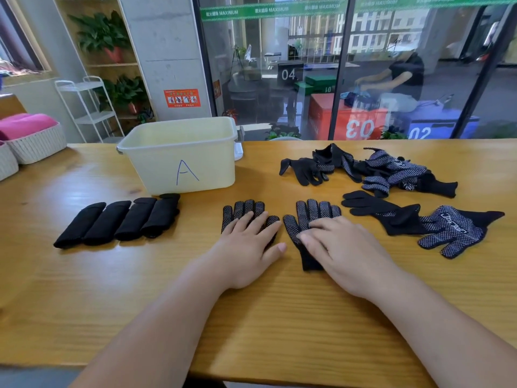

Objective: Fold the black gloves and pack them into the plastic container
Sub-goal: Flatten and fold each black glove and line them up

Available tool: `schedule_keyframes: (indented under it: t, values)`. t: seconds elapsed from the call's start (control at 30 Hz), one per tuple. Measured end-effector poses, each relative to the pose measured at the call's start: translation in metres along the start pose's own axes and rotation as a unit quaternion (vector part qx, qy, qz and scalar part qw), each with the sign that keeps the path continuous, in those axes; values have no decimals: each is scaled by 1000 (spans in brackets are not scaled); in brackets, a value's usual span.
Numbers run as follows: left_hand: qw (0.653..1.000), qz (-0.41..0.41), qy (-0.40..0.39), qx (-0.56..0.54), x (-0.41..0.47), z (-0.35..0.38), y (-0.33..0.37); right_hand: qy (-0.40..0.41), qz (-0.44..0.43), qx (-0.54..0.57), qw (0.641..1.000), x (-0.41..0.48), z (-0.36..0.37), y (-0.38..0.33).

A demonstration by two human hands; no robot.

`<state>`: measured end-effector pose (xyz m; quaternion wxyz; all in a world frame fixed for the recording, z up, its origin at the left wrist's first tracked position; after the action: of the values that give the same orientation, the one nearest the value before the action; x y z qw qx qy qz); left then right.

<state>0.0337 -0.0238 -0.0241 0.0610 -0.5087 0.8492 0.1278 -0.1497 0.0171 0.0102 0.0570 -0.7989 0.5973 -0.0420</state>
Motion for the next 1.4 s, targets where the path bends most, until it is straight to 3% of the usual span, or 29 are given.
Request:
schedule_keyframes:
  t: [0.1, 0.17, 0.27, 0.33, 0.5, 0.6, 0.77, 0.9, 1.03, 1.17, 1.23, 1.4]
  values:
    - [993, 1, 104, -58, -5, -22, -1, 110, 26, 18, 993, 4, -19, 7]
    - [990, -20, 125, -57, 0, -25, -5, 50, 58, 12, 997, 20, -6, 12]
    - [998, -55, 32, -18, 15, -6, -10, -104, 81, -20, 991, 40, 28, 13]
    - [998, -67, -1, 13, 22, 1, -13, -136, 78, -15, 988, 45, 36, 14]
    - [996, -83, 30, 4, 19, -3, -13, -98, 54, 18, 994, 37, 30, 10]
    - [994, -103, 41, 3, 12, -4, -20, -68, 82, 2, 994, 33, 26, 16]
    - [993, -114, -22, -2, 11, -2, -25, -122, 107, -2, 987, 37, 35, 20]
    - [992, -122, 1, -17, 11, -3, -24, -106, 104, 15, 989, 38, 32, 17]
    - [991, -68, 105, -58, -6, -21, -25, -64, 73, 28, 995, 24, 22, 14]
    - [998, -24, 19, -46, -8, -9, -23, -106, 59, 15, 993, 19, 34, 9]
    - [999, -26, 20, -36, -3, -7, -23, -90, 58, 41, 993, 24, 33, 9]
    - [980, 38, 174, -93, -18, -38, -23, -5, -14, 138, 990, 16, 2, 7]
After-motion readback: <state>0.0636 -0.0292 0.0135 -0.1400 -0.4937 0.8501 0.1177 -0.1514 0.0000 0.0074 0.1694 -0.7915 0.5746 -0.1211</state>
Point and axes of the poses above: each hand's wrist, its own x-axis towards the middle knuckle, its own z-axis out of the palm, y = z × x, the point moved 8 cm from there along x, towards the middle knuckle, and after that the axes turned 12 degrees about -y, right-handed, at the moved point
